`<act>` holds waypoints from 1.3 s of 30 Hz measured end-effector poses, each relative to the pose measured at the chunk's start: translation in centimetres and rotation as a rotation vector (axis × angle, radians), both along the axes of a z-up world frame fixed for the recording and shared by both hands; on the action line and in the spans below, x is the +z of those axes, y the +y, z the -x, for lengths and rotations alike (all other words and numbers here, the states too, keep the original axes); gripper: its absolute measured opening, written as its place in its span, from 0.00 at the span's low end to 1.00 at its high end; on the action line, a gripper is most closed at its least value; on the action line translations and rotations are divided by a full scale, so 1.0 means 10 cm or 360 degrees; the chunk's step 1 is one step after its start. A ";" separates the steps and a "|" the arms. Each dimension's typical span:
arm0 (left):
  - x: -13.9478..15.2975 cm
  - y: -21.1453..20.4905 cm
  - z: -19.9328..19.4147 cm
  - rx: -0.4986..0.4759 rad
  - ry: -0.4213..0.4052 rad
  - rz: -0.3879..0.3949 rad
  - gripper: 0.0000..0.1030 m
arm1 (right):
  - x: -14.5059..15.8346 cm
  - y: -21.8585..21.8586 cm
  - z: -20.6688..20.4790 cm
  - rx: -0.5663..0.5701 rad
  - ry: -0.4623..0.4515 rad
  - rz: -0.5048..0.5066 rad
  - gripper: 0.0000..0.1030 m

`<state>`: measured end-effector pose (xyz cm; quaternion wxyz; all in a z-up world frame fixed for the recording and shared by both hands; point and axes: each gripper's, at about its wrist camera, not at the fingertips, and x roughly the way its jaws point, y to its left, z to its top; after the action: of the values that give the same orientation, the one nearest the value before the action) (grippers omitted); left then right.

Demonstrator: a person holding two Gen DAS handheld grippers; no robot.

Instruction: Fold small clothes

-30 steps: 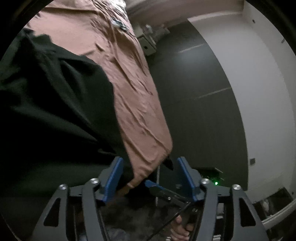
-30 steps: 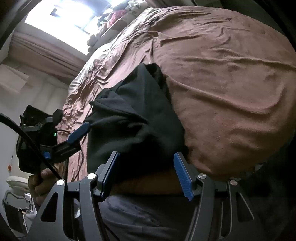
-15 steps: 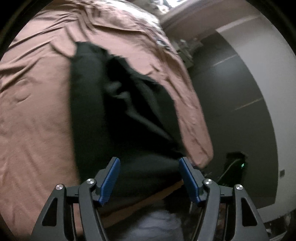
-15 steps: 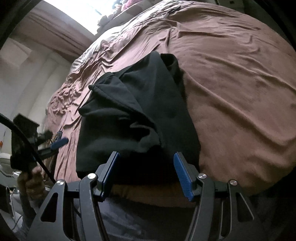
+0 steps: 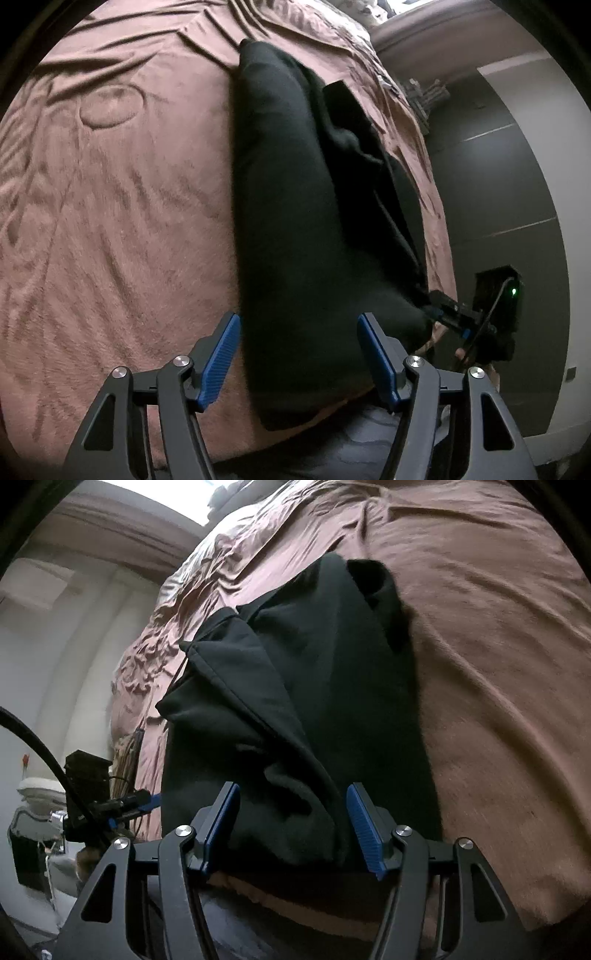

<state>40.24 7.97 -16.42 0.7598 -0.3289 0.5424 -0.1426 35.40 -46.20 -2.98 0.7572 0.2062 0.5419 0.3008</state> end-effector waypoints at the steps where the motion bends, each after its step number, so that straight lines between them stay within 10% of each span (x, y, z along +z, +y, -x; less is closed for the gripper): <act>1: -0.03 0.00 0.01 0.0000 0.0008 0.0006 0.63 | -0.03 0.03 -0.06 0.0019 0.0009 0.0004 0.48; 9: -0.12 -0.02 0.02 -0.0001 0.0062 -0.0067 0.57 | -0.10 0.24 -0.31 0.0151 -0.0015 0.0112 0.09; 39: -0.07 -0.46 -0.31 -0.0151 -0.0011 -0.0160 0.54 | 0.09 -0.38 0.30 -0.0069 -0.0215 0.0161 0.06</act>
<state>43.35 3.40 -17.10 0.7696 -0.2638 0.5612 -0.1521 32.41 -50.03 -2.06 0.8078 0.1587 0.4995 0.2699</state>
